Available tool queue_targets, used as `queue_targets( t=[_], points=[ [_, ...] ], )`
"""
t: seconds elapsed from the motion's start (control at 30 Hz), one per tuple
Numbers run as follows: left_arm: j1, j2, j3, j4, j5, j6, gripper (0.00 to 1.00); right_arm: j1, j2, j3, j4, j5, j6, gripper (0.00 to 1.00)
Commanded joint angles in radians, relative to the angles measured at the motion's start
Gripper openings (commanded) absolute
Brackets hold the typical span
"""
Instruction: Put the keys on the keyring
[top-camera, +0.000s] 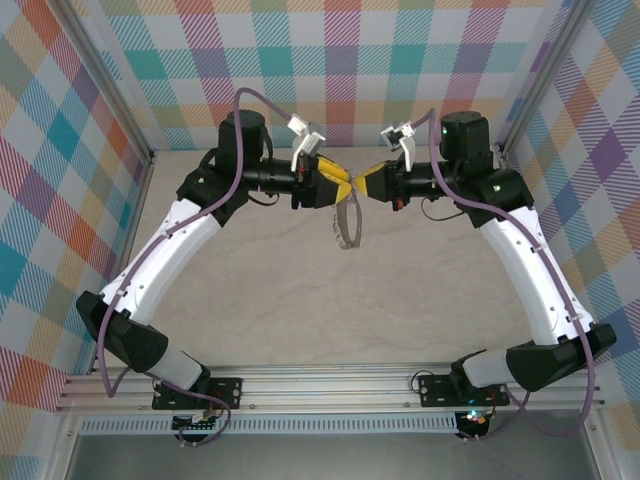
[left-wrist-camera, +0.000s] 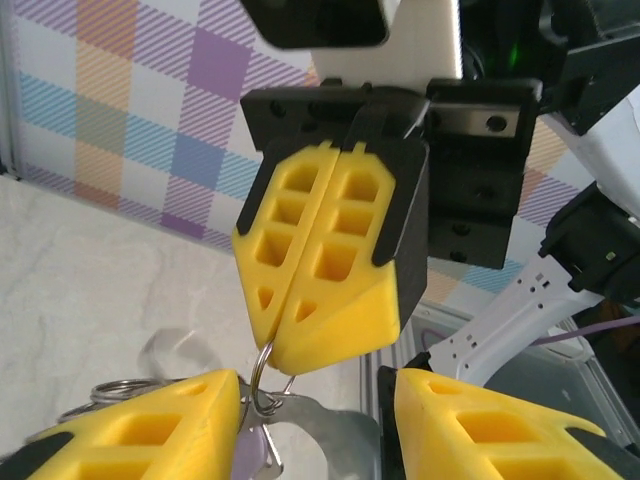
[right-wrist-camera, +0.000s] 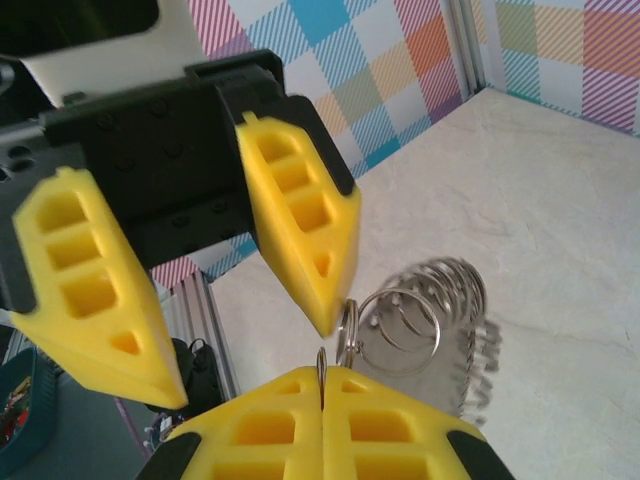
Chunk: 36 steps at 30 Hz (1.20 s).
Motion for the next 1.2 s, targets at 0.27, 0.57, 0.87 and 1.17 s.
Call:
queue_targets(
  t=[0.27, 0.57, 0.87, 1.17],
  points=[
    [0.007, 0.016, 0.025, -0.012, 0.057, 0.023, 0.42, -0.005, -0.007, -0.01, 0.062, -0.062, -0.005, 0.0],
    [0.007, 0.028, 0.009, 0.058, 0.052, -0.032, 0.4, -0.005, -0.012, -0.028, 0.092, -0.078, 0.014, 0.0],
    [-0.014, 0.037, 0.008, 0.1, 0.069, -0.056, 0.12, -0.005, -0.012, -0.038, 0.116, -0.083, 0.031, 0.0],
    [-0.052, 0.032, -0.018, 0.145, 0.091, -0.067, 0.0, -0.005, -0.011, -0.046, 0.169, -0.08, 0.076, 0.0]
  ],
)
